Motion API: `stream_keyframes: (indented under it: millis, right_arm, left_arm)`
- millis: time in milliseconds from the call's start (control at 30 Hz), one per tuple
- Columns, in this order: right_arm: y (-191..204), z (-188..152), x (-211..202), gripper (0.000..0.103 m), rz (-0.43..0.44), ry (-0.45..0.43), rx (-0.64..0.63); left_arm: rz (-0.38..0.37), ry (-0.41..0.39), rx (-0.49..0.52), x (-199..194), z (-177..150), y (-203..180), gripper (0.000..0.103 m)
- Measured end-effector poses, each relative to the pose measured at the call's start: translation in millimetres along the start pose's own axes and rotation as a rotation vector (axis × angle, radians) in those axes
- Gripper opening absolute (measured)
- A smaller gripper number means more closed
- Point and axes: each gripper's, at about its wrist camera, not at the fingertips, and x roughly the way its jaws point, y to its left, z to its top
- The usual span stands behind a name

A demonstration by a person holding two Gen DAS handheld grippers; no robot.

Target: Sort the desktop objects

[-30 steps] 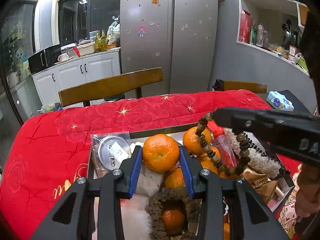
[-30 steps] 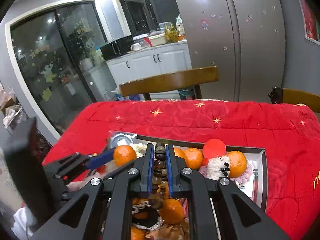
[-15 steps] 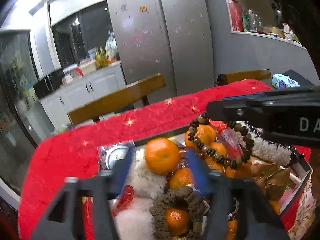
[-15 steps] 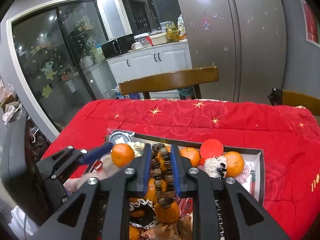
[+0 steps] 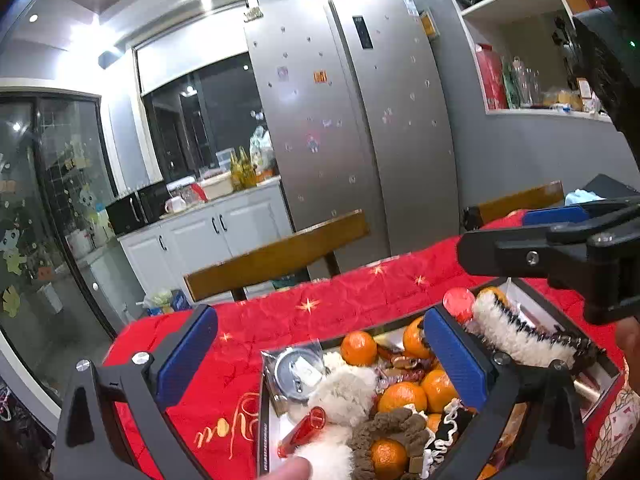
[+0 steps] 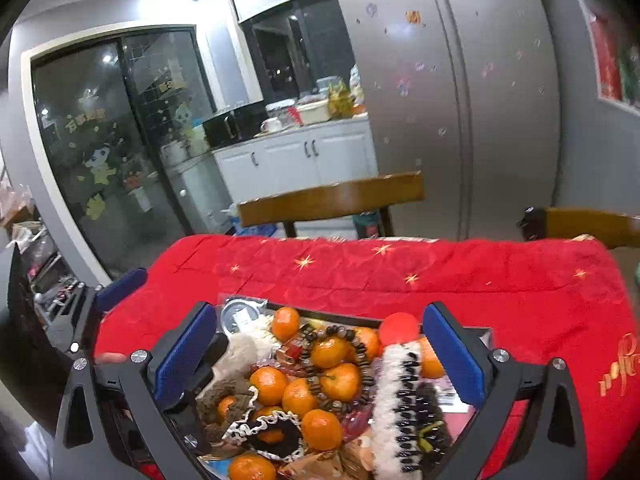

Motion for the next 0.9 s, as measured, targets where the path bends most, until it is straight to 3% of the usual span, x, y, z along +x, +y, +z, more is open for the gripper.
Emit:
stream_keyframes:
  millis: [333, 467, 600, 733, 800, 900]
  right_arm:
    - [31, 7, -82, 0.103, -0.088, -0.084, -0.045]
    - [47, -11, -124, 0.103, -0.097, -0.121, -0.070]
    - [67, -46, -149, 0.103, -0.177, -0.113, -0.117]
    - [80, -87, -164, 0.103, -0.252, -0.171, -0.134]
    - [81, -108, -165, 0.103, -0.282, -0.160, -0.106]
    - [81, -135, -159, 0.103, -0.269, -0.112, -0.049]
  left_arm:
    - [-0.019, -0.147, -0.016, -95, 38, 6, 0.103]
    - [-0.037, -0.163, -0.037, -143, 36, 12, 0.103]
    - [-0.037, -0.145, -0.059, -180, 18, 16, 0.103]
    - [-0.017, -0.112, -0.059, -204, -10, 13, 0.103]
    - [-0.008, -0.072, -0.074, -213, -26, 12, 0.103]
    - [-0.054, 0.015, -0.156, -224, -54, 13, 0.103]
